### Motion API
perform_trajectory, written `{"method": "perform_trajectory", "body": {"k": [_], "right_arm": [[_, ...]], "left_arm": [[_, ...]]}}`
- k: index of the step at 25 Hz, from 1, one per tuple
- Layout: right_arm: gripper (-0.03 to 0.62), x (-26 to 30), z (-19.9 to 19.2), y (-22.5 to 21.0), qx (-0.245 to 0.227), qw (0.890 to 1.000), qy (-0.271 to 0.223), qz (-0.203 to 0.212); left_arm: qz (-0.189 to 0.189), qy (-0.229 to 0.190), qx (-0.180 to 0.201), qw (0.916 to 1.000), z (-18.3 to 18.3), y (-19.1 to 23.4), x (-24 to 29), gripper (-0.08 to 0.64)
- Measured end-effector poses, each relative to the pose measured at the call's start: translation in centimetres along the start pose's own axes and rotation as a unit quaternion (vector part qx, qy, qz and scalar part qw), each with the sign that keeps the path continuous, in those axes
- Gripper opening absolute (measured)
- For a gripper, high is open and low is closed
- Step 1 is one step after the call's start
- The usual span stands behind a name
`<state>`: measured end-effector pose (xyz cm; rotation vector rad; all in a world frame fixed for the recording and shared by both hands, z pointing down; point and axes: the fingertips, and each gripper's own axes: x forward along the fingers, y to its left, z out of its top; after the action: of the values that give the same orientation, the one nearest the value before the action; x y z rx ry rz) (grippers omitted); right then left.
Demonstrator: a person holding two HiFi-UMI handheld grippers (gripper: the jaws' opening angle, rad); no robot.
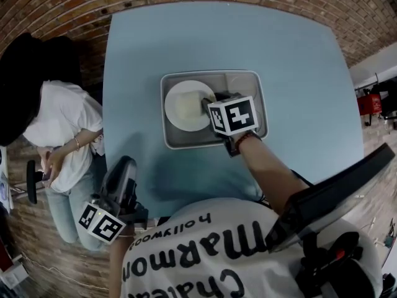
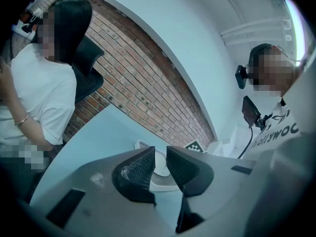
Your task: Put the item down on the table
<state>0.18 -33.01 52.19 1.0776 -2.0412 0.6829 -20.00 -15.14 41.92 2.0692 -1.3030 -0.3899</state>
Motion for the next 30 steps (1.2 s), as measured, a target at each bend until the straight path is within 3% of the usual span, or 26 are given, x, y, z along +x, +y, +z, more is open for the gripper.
{"method": "perform_trajectory", "body": {"k": [18,22,24,30], "right_arm": [[0.143,-1.3,-0.1,-1.1,-0.022,0.999,-0.010,-0.039],[0.143,-2.8,0.2,-1.3,-0.016,0.998,-0.041,-0.041],[0.143,-3.6,0.9,-1.1,-0.003,0.997,-0.076,-0.025],[0.141,-7.8,2.0,0.5,0.067,0.984,-0.150,0.074]], "left_arm": [[0.003,-0.014,0.009,0.9999,0.8,-0.6,-1.3,0.074],[-0.003,-0.011,0.016,0.9998,0.6,-1.4,-1.7,0.074],[-0.009,-0.011,0.022,0.9997,0.7,-1.9,-1.7,0.074],[-0.027,-0.010,0.048,0.9984,1.4,-4.3,-1.7,0.074]]}}
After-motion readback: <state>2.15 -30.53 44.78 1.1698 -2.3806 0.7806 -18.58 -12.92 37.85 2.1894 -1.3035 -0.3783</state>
